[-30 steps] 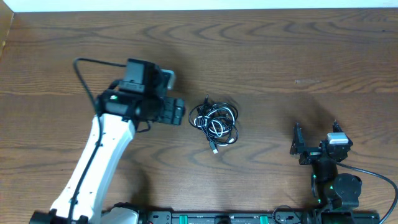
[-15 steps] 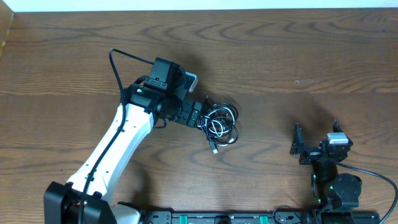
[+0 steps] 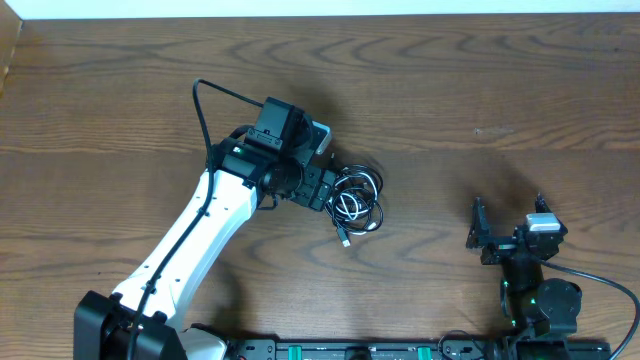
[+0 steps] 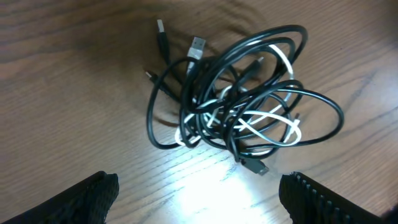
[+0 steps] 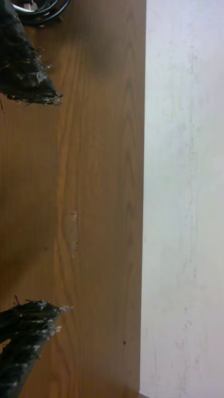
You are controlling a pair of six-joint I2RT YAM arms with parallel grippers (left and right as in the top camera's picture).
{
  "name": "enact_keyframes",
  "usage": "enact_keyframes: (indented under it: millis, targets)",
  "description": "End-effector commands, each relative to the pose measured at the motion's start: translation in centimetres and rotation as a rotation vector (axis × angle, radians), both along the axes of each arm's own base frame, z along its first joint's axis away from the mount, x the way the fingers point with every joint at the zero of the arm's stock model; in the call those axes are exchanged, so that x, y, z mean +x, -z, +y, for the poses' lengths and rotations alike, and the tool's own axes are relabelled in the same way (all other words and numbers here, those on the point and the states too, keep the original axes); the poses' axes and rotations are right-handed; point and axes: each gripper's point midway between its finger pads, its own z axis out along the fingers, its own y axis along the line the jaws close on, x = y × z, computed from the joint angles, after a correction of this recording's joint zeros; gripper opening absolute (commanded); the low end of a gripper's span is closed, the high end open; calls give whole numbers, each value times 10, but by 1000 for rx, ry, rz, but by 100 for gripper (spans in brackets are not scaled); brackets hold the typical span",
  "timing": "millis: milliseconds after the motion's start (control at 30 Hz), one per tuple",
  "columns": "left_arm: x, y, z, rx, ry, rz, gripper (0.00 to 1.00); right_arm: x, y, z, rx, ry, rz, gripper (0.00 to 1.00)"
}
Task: Untangle cables
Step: 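Move the left gripper forward toward the black-and-white cable tangle, then lower the left gripper onto the tangle and close on a black cable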
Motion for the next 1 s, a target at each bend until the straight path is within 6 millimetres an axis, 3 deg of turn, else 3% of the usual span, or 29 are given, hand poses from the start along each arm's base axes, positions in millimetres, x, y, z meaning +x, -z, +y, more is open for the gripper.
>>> enact_keyframes:
  millis: [0,467,967]
  targets:
    - [9,3,11,76,-15,-33,88,0,1,-2,7,5,1,99]
    - [9,25,10,101,-21,29,88,0,1,-2,7,5,1,99]
    - [10,23,-22,65,24,-21,88,0,1,-2,7,5,1,99]
